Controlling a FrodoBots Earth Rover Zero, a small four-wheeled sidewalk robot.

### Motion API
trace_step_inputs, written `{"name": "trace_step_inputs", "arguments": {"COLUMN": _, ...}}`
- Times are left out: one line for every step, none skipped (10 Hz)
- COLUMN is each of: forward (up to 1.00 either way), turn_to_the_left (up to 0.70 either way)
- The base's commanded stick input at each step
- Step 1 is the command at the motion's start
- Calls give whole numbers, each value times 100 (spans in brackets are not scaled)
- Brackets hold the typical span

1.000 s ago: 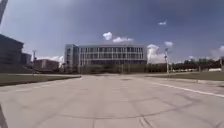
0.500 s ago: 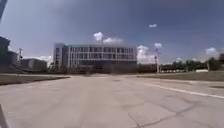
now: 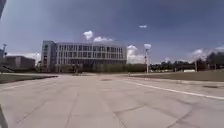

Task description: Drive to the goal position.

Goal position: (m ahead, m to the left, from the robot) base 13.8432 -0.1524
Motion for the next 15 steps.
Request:
{"name": "trace_step_inputs", "arguments": {"forward": 70, "turn_to_the_left": -24}}
{"name": "trace_step_inputs", "arguments": {"forward": 70, "turn_to_the_left": 10}}
{"name": "trace_step_inputs", "arguments": {"forward": 70, "turn_to_the_left": 10}}
{"name": "trace_step_inputs", "arguments": {"forward": 70, "turn_to_the_left": 10}}
{"name": "trace_step_inputs", "arguments": {"forward": 70, "turn_to_the_left": 10}}
{"name": "trace_step_inputs", "arguments": {"forward": 70, "turn_to_the_left": 10}}
{"name": "trace_step_inputs", "arguments": {"forward": 70, "turn_to_the_left": 10}}
{"name": "trace_step_inputs", "arguments": {"forward": 70, "turn_to_the_left": 10}}
{"name": "trace_step_inputs", "arguments": {"forward": 70, "turn_to_the_left": 10}}
{"name": "trace_step_inputs", "arguments": {"forward": 70, "turn_to_the_left": 10}}
{"name": "trace_step_inputs", "arguments": {"forward": 70, "turn_to_the_left": 10}}
{"name": "trace_step_inputs", "arguments": {"forward": 70, "turn_to_the_left": 10}}
{"name": "trace_step_inputs", "arguments": {"forward": 70, "turn_to_the_left": 10}}
{"name": "trace_step_inputs", "arguments": {"forward": 70, "turn_to_the_left": 10}}
{"name": "trace_step_inputs", "arguments": {"forward": 70, "turn_to_the_left": 10}}
